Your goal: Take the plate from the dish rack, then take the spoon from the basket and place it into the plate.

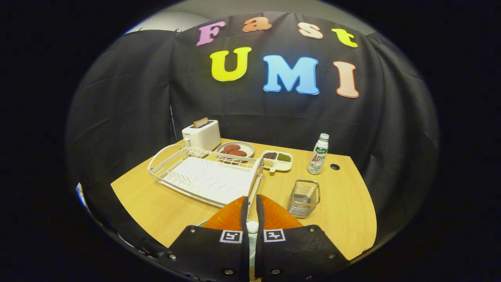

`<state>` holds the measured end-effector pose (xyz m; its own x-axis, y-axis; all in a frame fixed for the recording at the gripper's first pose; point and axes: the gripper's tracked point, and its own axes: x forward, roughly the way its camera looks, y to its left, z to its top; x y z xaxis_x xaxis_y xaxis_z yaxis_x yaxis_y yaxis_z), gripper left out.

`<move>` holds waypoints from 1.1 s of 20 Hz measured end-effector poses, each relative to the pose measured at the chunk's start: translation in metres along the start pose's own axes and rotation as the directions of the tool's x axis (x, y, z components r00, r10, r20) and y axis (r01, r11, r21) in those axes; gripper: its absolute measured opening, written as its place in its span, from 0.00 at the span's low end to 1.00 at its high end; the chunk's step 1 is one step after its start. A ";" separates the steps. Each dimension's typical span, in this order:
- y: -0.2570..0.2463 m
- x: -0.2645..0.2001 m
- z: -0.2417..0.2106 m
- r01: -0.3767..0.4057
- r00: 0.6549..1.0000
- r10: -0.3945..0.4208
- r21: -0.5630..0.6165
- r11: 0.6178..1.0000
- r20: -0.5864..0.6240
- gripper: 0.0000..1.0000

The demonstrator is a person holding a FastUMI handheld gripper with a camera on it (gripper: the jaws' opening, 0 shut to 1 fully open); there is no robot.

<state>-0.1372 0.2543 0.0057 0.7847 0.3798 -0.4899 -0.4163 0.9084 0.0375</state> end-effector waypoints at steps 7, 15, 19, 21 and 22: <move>0.041 0.032 -0.021 -0.103 0.992 0.098 -0.064 0.993 -0.078 0.05; 0.072 0.057 -0.029 -0.167 0.980 0.157 -0.077 0.983 -0.119 0.06; 0.078 0.063 -0.032 -0.191 0.975 0.176 -0.108 0.976 -0.137 0.14; 0.077 0.061 -0.032 -0.196 0.973 0.182 -0.089 0.977 -0.144 0.14; 0.074 0.062 -0.031 -0.190 0.974 0.177 -0.083 0.978 -0.140 0.17</move>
<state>-0.1338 0.3391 -0.0492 0.6264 0.5062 -0.5928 -0.5941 0.8023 0.0573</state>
